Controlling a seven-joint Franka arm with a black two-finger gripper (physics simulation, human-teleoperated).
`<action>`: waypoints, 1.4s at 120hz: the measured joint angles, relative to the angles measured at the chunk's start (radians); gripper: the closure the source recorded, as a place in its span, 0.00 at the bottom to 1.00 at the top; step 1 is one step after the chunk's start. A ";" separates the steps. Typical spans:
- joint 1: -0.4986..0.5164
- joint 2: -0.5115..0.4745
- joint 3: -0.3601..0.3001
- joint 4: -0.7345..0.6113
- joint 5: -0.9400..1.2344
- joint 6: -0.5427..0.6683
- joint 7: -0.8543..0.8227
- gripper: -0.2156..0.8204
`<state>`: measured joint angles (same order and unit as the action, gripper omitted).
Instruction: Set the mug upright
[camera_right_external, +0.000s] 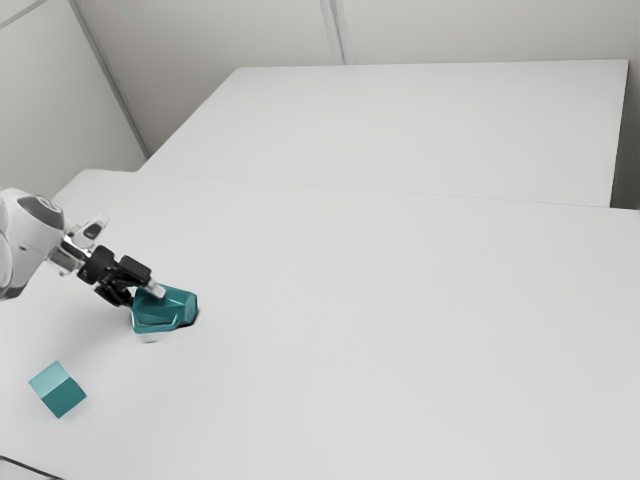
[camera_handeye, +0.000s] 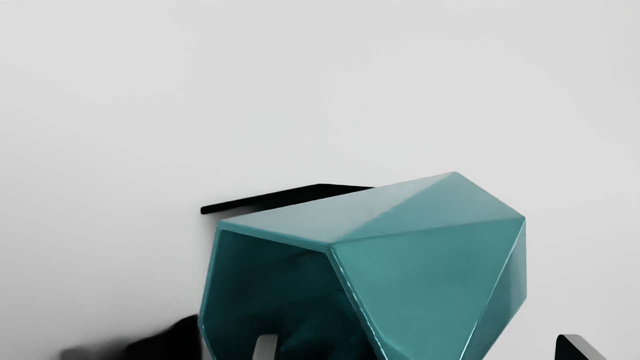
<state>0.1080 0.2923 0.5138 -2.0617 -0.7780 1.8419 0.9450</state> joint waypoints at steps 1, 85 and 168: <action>0.000 0.000 0.000 0.000 -0.002 -0.001 0.001 0.21; 0.059 0.005 0.001 -0.025 -0.137 -0.101 0.061 0.21; 0.058 0.012 0.000 -0.048 -0.191 -0.120 0.090 0.60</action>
<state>0.1655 0.3046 0.5140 -2.1095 -0.9688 1.7215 1.0346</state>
